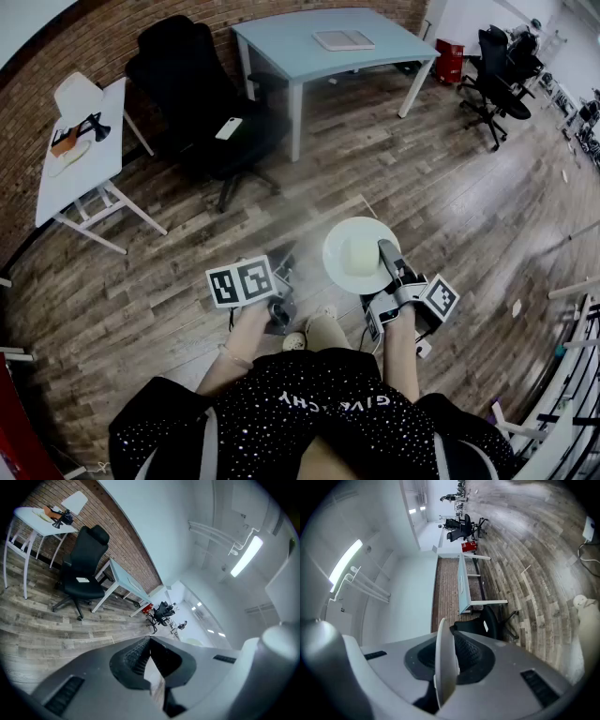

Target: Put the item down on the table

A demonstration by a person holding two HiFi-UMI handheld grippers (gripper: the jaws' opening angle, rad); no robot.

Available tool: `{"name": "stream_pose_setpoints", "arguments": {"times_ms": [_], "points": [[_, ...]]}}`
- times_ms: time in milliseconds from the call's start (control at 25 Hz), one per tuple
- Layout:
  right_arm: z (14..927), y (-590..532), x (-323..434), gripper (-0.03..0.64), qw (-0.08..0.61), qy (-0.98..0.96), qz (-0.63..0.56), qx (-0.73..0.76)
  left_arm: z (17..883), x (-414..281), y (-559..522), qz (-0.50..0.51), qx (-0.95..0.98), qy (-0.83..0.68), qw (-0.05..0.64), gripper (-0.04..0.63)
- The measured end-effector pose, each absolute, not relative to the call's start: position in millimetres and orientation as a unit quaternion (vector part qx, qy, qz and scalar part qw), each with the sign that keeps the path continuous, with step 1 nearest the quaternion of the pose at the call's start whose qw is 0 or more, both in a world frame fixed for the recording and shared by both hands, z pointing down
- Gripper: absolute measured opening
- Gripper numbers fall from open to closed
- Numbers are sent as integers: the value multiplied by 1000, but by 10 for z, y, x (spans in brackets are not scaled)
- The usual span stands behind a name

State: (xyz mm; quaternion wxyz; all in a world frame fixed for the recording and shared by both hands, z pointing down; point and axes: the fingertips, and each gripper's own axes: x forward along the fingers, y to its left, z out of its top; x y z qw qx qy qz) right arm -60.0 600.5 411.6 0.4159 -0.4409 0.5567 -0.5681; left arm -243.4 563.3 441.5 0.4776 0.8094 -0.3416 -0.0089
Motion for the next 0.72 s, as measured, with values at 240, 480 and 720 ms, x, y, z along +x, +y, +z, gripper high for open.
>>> {"name": "stream_pose_setpoints", "arguments": {"times_ms": [240,480,720], "points": [[4203,5582,-406,43,420,564,-567,-429,4557,-2235,5273,-6,805,-344,483,11],[4043,4662,-81,43,418,582,-560,-416,4424,-1945,4342,-20,804,-358,474,11],[3992,3932,293,43,412,591,-557,-412,4360,-1575,3595,-30,804,-369,466,11]]}}
